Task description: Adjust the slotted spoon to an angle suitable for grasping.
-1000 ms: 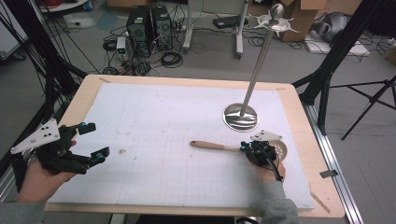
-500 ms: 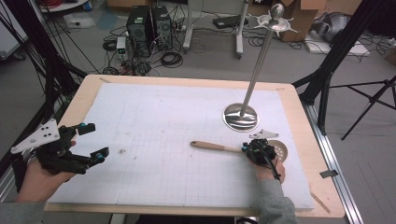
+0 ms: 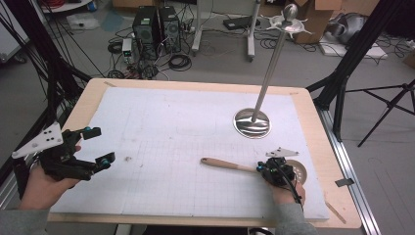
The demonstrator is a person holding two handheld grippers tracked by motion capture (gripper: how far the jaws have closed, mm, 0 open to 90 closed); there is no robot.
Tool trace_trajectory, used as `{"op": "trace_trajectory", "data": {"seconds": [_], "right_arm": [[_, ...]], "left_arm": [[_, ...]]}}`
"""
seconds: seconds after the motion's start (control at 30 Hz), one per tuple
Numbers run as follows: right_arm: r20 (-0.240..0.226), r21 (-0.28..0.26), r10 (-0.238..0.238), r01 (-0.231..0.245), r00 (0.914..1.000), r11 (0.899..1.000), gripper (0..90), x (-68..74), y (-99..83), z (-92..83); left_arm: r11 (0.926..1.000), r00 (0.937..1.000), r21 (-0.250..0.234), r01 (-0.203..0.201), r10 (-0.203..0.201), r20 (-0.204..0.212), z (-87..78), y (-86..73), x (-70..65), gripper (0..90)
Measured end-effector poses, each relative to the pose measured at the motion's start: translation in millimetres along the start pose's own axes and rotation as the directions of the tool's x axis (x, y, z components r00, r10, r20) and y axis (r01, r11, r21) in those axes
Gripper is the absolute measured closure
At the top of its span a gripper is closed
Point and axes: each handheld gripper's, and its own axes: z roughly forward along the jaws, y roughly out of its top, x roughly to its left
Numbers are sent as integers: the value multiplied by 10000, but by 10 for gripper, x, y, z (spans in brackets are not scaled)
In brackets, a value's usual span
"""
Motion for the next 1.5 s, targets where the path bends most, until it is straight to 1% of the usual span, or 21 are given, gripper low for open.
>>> {"op": "trace_trajectory", "data": {"seconds": [0.2,0.27,0.37,0.47,0.5,0.53,0.57,0.6,0.67,0.7,0.73,0.87,0.9,1.07,1.1,1.2,1.27,1.4,1.43,1.47,1.5], "right_arm": [[-17,-23,-136,136,9999,9999,900,42,-62,-75],[-127,-457,-165,159,9998,9988,900,53,-34,-107],[-766,-1318,-442,338,9961,9907,900,151,61,-168],[-1626,-1597,-1379,1119,9770,9808,900,344,139,-111],[-1929,-1571,-1994,1704,9607,9728,900,494,192,-45],[-1929,-1571,-1994,1704,9607,9728,900,494,192,-45],[-2270,-1559,-2334,2013,9455,9671,900,618,249,13],[-2270,-1559,-2334,2013,9455,9671,900,618,249,13],[-2576,-1692,-2557,2171,9318,9614,900,715,303,50],[-2836,-1777,-2851,2420,9156,9539,900,795,342,74],[-2836,-1777,-2851,2420,9156,9539,900,795,342,74],[-3180,-1582,-3256,2888,8904,9442,900,892,360,150],[-3316,-1464,-3366,3044,8813,9412,900,914,361,203],[-3257,-1172,-3542,3343,8766,9352,900,954,384,314],[-3190,-1065,-3663,3510,8741,9303,900,964,397,371],[-3141,-1119,-3797,3632,8702,9250,900,964,416,418],[-3131,-1155,-3776,3597,8714,9259,900,952,439,457],[-3002,-1190,-3654,3455,8811,9309,900,922,487,515],[-2883,-1272,-3609,3381,8869,9325,900,903,509,550],[-2883,-1272,-3609,3381,8869,9325,900,903,509,550],[-2838,-1249,-3476,3249,8937,9375,900,894,526,569]], "left_arm": [[10000,9999,16,-20,20,121,69,17,-8,35],[10000,9999,2,-23,23,157,80,21,-15,35],[10000,9999,57,-45,45,141,86,17,-16,36],[9999,9999,104,-32,31,113,87,9,-19,35],[9999,9999,102,-53,52,110,78,8,-25,35],[9999,9999,102,-53,52,110,78,8,-25,35],[9999,9999,80,-75,74,102,63,8,-29,36],[9999,9999,80,-75,74,102,63,8,-29,35],[9999,10000,74,-70,69,58,40,4,-28,35],[9999,10000,85,-61,61,1,17,-5,-23,36],[9999,10000,85,-61,61,1,17,-5,-23,35],[9999,9999,110,-26,27,-122,-31,-24,-13,35],[9999,9999,118,-18,20,-149,-44,-26,-14,35],[10000,9997,87,-1,4,-260,-96,-33,-20,35],[10000,9995,94,12,-9,-319,-117,-39,-20,36],[9999,9994,101,12,-9,-355,-136,-47,-18,35],[9999,9992,125,18,-13,-406,-154,-57,-15,35],[9998,9987,178,48,-39,-499,-186,-78,-18,36],[9998,9987,198,67,-57,-506,-197,-83,-20,36],[9998,9986,194,75,-65,-522,-204,-86,-20,36],[9998,9984,193,76,-65,-569,-226,-91,-22,35]]}}
